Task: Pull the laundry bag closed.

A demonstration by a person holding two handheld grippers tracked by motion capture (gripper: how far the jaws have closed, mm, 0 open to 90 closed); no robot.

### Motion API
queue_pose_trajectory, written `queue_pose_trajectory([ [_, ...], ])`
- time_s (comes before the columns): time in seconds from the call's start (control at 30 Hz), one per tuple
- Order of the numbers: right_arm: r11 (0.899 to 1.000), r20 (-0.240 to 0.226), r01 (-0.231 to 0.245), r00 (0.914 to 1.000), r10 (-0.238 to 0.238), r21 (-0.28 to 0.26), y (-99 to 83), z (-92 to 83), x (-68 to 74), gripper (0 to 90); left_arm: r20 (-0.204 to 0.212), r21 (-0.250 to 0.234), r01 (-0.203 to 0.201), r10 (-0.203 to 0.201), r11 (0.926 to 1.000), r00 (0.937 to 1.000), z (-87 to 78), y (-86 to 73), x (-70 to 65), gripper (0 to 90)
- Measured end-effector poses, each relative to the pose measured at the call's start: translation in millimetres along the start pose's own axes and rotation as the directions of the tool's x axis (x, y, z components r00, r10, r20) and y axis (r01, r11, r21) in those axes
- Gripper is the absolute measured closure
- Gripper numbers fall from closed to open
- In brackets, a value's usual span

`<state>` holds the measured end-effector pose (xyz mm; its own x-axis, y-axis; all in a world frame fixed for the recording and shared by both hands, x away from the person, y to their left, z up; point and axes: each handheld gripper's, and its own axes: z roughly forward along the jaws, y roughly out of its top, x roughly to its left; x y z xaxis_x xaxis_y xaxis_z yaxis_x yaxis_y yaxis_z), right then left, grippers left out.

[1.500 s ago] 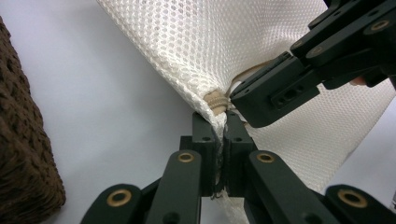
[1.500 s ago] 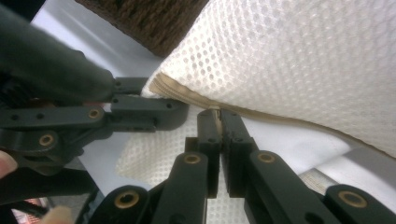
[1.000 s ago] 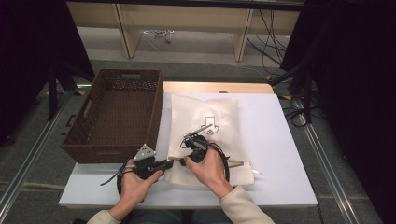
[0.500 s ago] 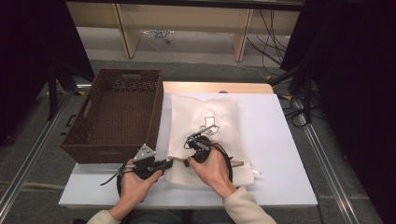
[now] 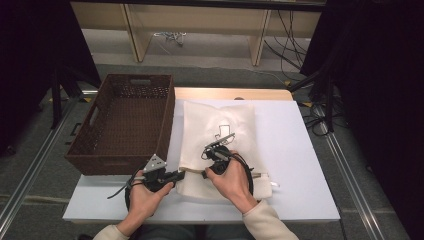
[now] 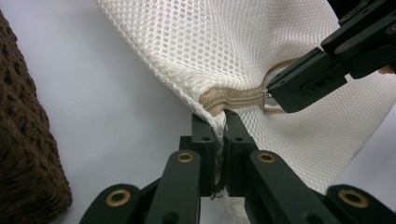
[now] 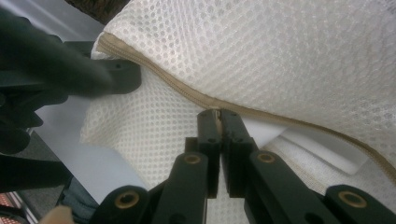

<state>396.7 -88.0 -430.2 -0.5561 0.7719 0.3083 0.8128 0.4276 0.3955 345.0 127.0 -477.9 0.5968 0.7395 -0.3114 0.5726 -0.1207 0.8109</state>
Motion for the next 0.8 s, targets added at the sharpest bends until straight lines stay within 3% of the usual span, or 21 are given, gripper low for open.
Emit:
queue_pose_trajectory([
  [0.07, 1.000, 0.010, 0.011, 0.9999, -0.011, 0.004, -0.4, -1.0, -0.7, 88.6, -0.004, 0.007, -0.005, 0.005, 1.0000, 1.0000, -1.1, 0.3, 1.3, 85.4],
  [0.1, 1.000, 0.032, -0.009, 0.9995, 0.009, 0.013, -0.7, -1.1, 0.0, 88.7, -0.007, 0.005, -0.012, 0.012, 0.9999, 0.9999, -1.6, 0.6, 1.7, 85.3],
  [0.13, 1.000, 0.017, 0.004, 0.9998, -0.004, 0.003, -1.3, -2.5, -2.0, 88.7, -0.003, 0.005, -0.014, 0.014, 0.9999, 0.9999, -1.6, 0.7, 2.0, 85.4],
  [0.33, 1.000, 0.035, -0.006, 0.9994, 0.006, 0.008, -3.7, -5.9, -7.3, 88.7, -0.002, 0.003, 0.008, -0.008, 1.0000, 1.0000, 0.0, -0.2, 0.7, 85.3],
  [0.5, 1.000, 0.051, -0.023, 0.9985, 0.023, 0.011, -4.9, -9.6, -9.7, 88.7, -0.029, 0.005, -0.019, 0.019, 0.9998, 0.9994, -0.6, 0.1, 3.5, 85.3],
  [0.8, 1.000, 0.050, -0.019, 0.9986, 0.018, 0.008, -6.4, -10.3, -12.9, 88.6, -0.026, 0.009, -0.019, 0.019, 0.9998, 0.9995, 0.1, -0.4, 3.9, 85.3],
])
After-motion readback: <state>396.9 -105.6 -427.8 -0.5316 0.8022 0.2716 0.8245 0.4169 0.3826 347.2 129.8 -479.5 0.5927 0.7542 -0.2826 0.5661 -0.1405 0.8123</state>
